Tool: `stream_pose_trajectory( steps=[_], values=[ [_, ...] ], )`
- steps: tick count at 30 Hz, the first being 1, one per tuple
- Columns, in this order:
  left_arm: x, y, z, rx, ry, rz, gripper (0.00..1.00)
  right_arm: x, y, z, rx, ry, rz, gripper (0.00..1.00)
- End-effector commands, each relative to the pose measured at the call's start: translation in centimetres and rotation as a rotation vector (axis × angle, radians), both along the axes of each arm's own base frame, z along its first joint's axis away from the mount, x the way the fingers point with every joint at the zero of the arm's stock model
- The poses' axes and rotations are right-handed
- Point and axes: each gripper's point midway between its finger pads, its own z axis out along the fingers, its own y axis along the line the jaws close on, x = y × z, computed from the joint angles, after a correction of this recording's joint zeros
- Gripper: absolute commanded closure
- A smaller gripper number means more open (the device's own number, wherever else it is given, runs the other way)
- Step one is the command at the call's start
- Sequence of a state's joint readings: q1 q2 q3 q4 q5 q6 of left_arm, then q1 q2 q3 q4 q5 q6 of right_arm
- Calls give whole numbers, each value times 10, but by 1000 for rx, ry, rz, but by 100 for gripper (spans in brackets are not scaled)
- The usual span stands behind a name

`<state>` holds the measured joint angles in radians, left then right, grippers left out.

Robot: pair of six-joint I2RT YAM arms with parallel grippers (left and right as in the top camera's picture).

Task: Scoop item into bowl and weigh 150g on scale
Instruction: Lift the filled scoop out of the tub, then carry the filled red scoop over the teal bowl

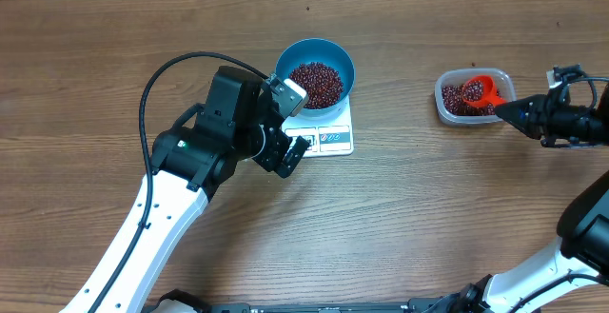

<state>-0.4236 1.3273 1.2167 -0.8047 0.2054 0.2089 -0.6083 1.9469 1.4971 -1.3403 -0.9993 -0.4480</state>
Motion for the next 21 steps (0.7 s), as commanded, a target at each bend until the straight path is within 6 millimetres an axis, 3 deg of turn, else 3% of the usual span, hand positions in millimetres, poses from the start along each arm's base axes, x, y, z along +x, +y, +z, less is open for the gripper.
stream_pose_trajectory(
  steps=[1, 6, 17, 21],
  values=[
    [2, -2, 13, -22, -26, 8, 0, 5, 16, 12, 35, -79, 47, 96],
    [2, -2, 13, -22, -26, 8, 0, 12, 42, 24, 35, -96, 120, 96],
    [2, -2, 13, -22, -26, 8, 1, 37, 143, 51, 13, -133, 342, 96],
    [2, -2, 13, -22, -26, 8, 0, 46, 169, 53, -69, -115, 376, 96]
  ],
)
